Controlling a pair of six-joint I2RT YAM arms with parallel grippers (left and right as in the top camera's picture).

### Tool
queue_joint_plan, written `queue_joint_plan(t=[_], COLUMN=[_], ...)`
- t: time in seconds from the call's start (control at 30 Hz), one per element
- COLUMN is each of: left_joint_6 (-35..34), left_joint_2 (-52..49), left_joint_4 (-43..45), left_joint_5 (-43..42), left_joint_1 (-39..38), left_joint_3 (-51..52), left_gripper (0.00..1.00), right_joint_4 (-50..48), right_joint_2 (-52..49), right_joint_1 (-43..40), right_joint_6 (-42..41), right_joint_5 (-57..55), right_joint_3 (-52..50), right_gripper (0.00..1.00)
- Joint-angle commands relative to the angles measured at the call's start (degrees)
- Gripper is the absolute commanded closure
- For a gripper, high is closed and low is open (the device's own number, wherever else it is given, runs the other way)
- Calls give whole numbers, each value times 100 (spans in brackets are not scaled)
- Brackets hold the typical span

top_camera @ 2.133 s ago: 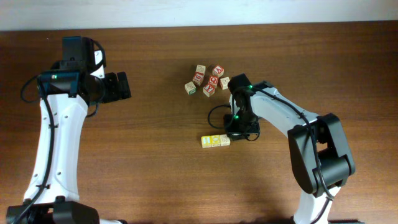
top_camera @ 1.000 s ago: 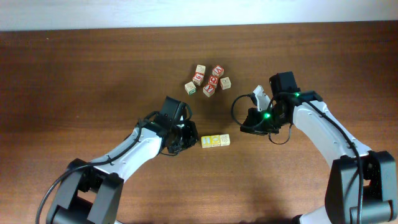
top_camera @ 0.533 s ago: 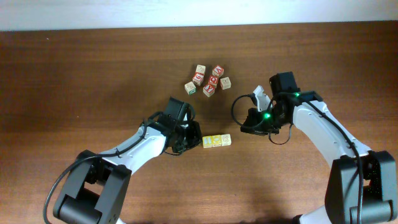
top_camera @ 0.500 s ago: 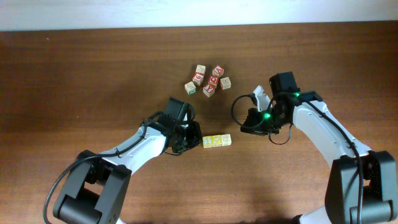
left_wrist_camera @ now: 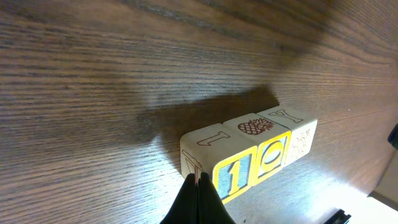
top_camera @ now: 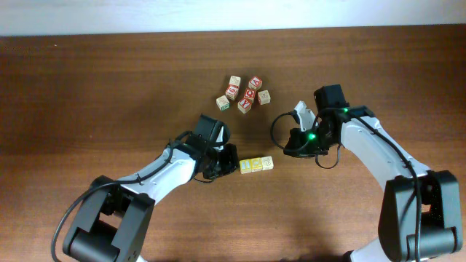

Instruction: Rotate 3 blocks

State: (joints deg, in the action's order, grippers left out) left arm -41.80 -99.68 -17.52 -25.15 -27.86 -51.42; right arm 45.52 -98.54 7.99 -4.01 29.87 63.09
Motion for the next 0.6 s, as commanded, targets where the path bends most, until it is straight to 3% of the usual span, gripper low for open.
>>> queue_joint_plan(t=[0.0,0.17,0.57], left_joint_6=[118,83,-2], left_joint_2=[-39,-39,-39], left_joint_4=[13,13,31], left_joint_5=[-101,-98,96], left_joint_1=[-26,-26,-103], left_joint_3=[61,59,61], left_gripper=[100,100,100], right_joint_4=[-15,-155,-68], right_joint_2=[-96,-616,-640], right_joint_1=[37,37,37], right_joint_6=[286,516,529], right_joint_5=[39,295,358], right_joint_3=[-85,-85,-85], right_gripper=[96,96,96])
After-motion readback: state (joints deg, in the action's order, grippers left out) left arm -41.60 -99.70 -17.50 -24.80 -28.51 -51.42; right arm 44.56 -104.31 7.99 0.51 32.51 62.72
